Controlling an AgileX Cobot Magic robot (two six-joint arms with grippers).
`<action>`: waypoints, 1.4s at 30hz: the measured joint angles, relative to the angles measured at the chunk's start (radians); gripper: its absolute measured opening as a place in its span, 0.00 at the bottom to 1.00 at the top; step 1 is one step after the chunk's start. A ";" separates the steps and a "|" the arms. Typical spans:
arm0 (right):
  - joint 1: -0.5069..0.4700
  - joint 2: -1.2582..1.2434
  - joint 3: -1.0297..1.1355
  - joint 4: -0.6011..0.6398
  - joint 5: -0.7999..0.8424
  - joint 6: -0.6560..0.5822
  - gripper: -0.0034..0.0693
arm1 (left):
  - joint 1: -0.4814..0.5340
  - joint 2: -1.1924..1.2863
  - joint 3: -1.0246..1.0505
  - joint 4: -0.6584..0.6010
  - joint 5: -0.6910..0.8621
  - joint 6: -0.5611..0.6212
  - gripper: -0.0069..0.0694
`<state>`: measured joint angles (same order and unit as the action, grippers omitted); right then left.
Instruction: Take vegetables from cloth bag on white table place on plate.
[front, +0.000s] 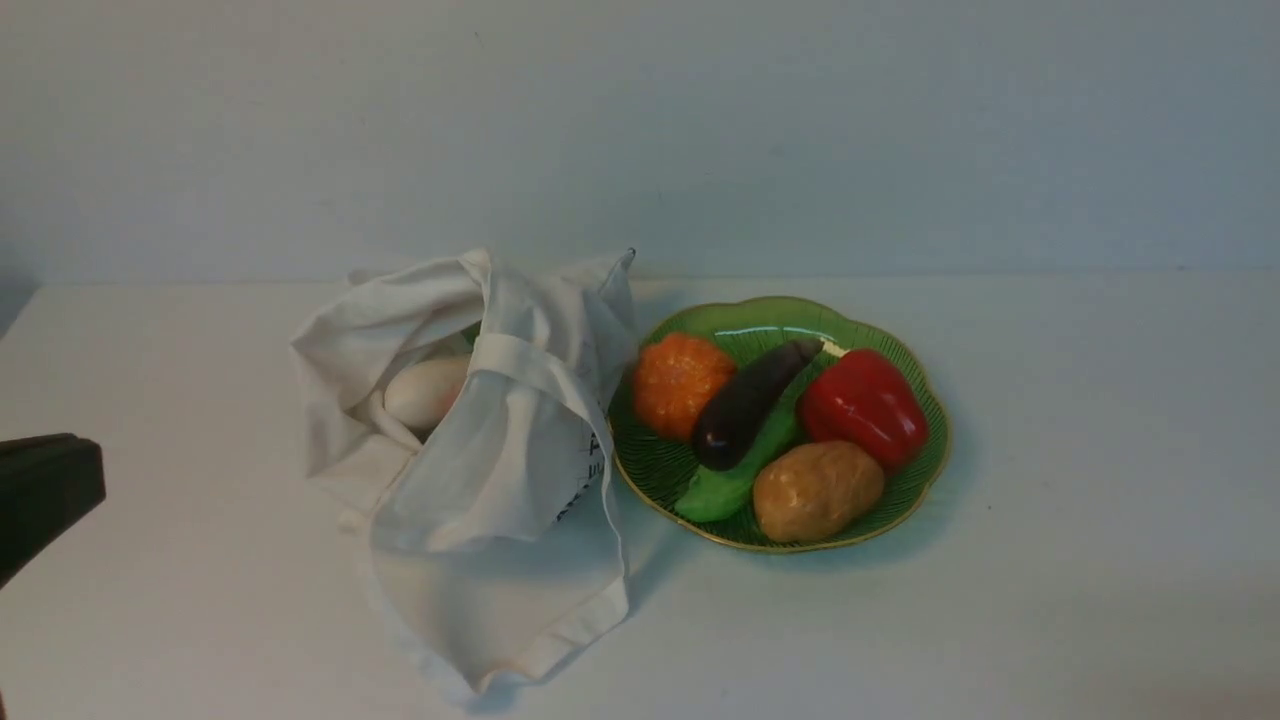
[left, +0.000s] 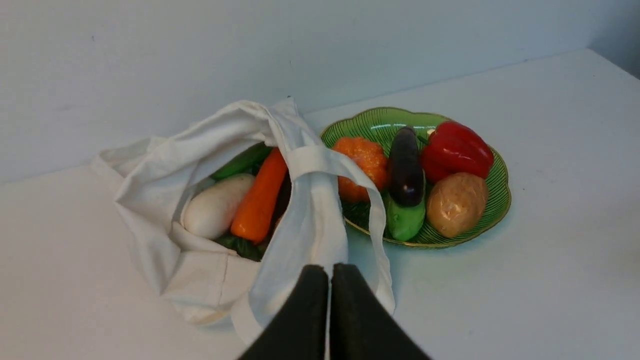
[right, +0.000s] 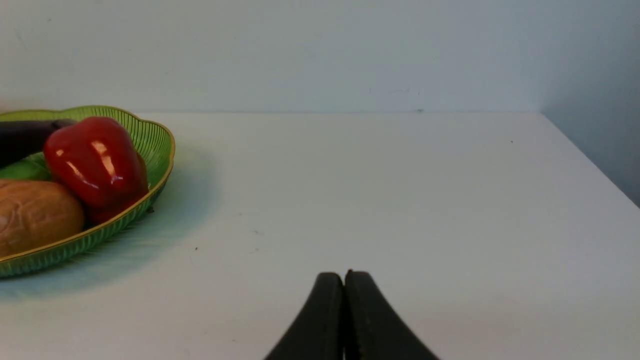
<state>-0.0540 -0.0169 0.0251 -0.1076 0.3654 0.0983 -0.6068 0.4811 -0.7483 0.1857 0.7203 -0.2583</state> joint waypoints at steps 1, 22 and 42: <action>0.000 0.000 0.000 0.000 0.000 0.000 0.03 | 0.000 -0.004 0.000 0.003 -0.009 0.019 0.08; 0.000 0.000 -0.001 0.000 0.001 0.000 0.03 | 0.490 -0.492 0.678 -0.138 -0.290 0.271 0.08; 0.000 0.000 -0.001 0.000 0.002 0.000 0.03 | 0.517 -0.492 0.775 -0.224 -0.335 0.275 0.08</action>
<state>-0.0540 -0.0169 0.0243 -0.1076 0.3677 0.0983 -0.0896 -0.0107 0.0264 -0.0387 0.3851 0.0163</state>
